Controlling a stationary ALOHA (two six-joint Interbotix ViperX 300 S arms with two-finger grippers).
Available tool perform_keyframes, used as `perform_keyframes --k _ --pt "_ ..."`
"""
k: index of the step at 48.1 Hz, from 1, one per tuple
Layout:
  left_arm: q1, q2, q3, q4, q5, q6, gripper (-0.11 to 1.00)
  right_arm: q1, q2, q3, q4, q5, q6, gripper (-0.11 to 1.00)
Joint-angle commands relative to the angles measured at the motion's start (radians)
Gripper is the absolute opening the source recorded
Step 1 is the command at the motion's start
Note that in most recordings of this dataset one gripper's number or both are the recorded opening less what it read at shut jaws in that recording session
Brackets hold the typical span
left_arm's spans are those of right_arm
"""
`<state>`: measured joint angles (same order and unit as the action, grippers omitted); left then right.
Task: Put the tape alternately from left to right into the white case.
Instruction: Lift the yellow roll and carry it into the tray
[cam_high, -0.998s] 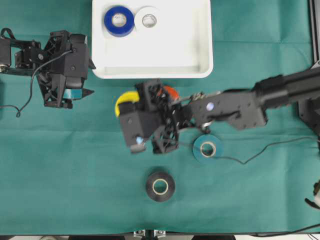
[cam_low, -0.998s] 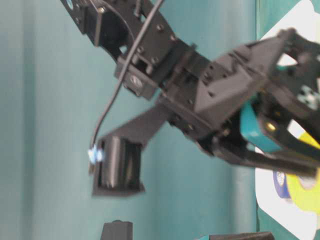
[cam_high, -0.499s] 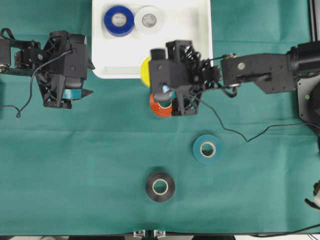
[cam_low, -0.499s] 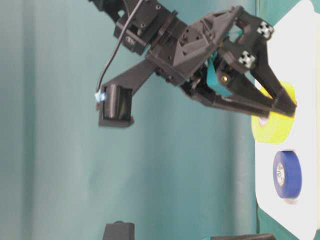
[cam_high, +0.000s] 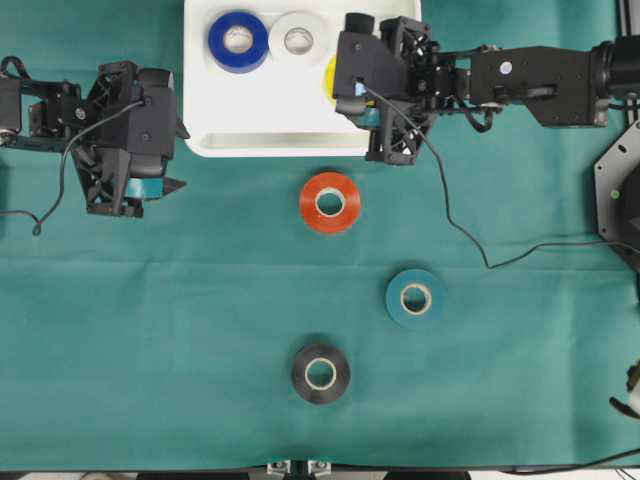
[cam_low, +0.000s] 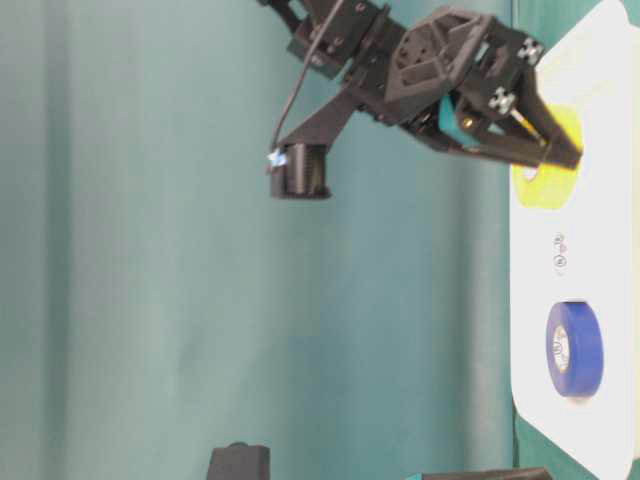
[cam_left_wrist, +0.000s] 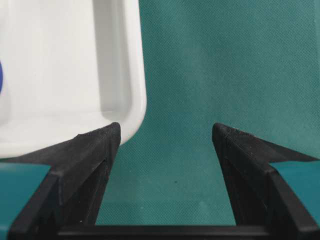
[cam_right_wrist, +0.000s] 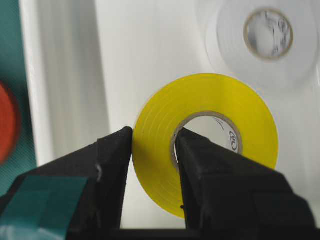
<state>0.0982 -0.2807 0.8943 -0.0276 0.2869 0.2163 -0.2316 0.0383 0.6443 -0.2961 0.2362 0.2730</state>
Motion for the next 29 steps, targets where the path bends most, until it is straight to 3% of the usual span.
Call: perform_keyframes --k 1,16,29 --pt "-0.002 -0.015 -0.012 -0.002 -0.003 -0.002 0.93 -0.008 -0.032 0.006 -0.003 -0.026 0.002 0.30" --pt "-0.002 -0.015 -0.017 -0.002 -0.003 -0.002 0.93 -0.018 -0.006 0.040 -0.002 -0.080 0.052 0.30" --pt "-0.002 -0.015 -0.018 -0.002 -0.003 -0.002 0.93 -0.018 -0.006 0.038 -0.002 -0.080 0.057 0.30"
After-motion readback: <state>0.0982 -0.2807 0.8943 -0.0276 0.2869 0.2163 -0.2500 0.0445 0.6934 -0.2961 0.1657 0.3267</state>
